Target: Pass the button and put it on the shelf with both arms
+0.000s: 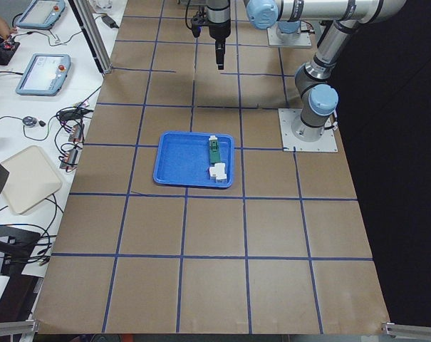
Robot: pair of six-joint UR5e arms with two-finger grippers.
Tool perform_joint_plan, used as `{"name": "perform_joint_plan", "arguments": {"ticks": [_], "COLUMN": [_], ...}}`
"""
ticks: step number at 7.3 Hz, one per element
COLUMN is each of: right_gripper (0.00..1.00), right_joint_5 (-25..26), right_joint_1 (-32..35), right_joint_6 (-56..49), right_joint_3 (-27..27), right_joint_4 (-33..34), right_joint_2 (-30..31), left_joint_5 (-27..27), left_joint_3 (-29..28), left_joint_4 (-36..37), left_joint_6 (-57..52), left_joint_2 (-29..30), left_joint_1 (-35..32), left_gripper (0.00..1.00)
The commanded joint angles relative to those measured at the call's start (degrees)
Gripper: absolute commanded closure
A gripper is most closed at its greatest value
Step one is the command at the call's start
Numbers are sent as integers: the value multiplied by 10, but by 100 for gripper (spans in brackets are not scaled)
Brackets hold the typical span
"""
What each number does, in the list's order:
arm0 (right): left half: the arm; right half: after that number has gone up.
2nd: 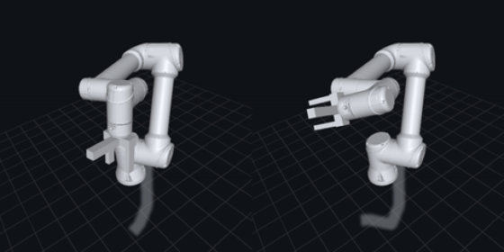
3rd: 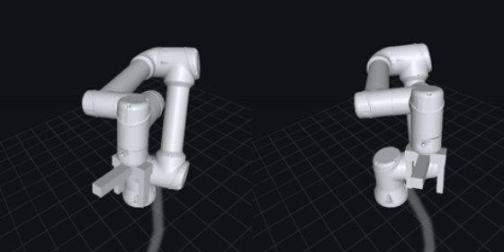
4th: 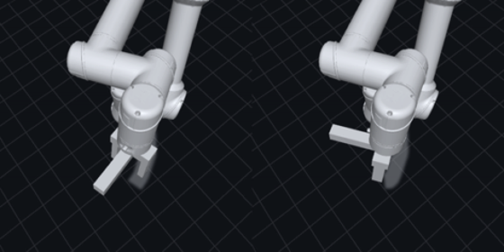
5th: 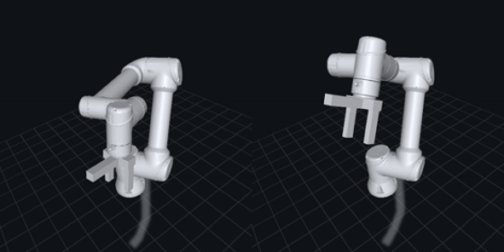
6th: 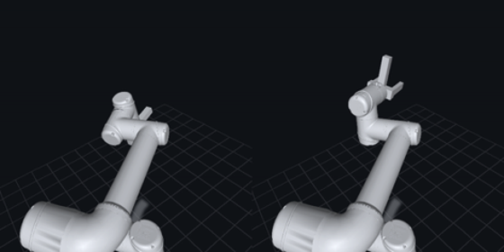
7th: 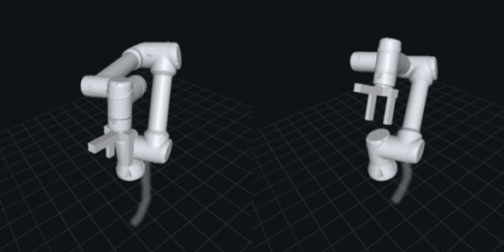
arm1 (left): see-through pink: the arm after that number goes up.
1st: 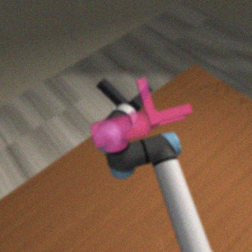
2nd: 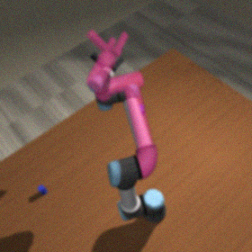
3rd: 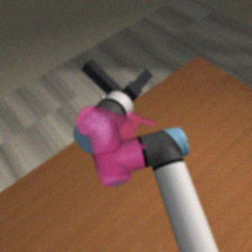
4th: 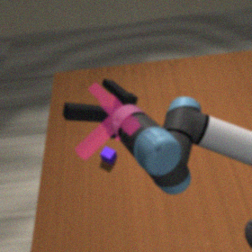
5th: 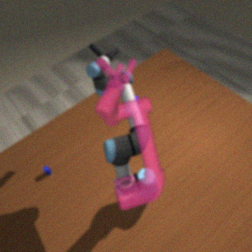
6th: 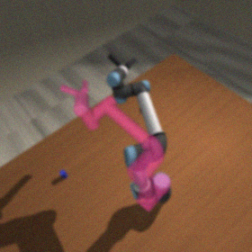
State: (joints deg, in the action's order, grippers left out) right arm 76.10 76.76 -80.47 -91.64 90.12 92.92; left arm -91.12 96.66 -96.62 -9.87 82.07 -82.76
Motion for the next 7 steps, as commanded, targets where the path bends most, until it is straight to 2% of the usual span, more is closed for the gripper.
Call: {"name": "perform_joint_plan", "arguments": {"ticks": [1, 3, 4, 6, 7], "right_gripper": [0, 0, 0, 0, 0], "right_joint_5": [9, 5, 18, 110, 125], "right_joint_1": [106, 113, 113, 115, 124], "right_joint_6": [193, 390, 455, 620, 671], "right_joint_3": [1, 12, 30, 54, 54], "right_joint_4": [34, 49, 65, 58, 58], "right_joint_2": [2, -18, -36, -54, -53], "left_joint_5": [-3, -1, -1, -2, -2], "left_joint_3": [4, 4, 4, 5, 5], "left_joint_4": [1, 2, 2, 1, 3], "left_joint_6": [7, 14, 14, 14, 14], "left_joint_2": [1, -4, -5, -6, -8], "left_joint_1": [-22, -26, -26, -26, -26], "left_gripper": [0, 0, 0, 0, 0]}}
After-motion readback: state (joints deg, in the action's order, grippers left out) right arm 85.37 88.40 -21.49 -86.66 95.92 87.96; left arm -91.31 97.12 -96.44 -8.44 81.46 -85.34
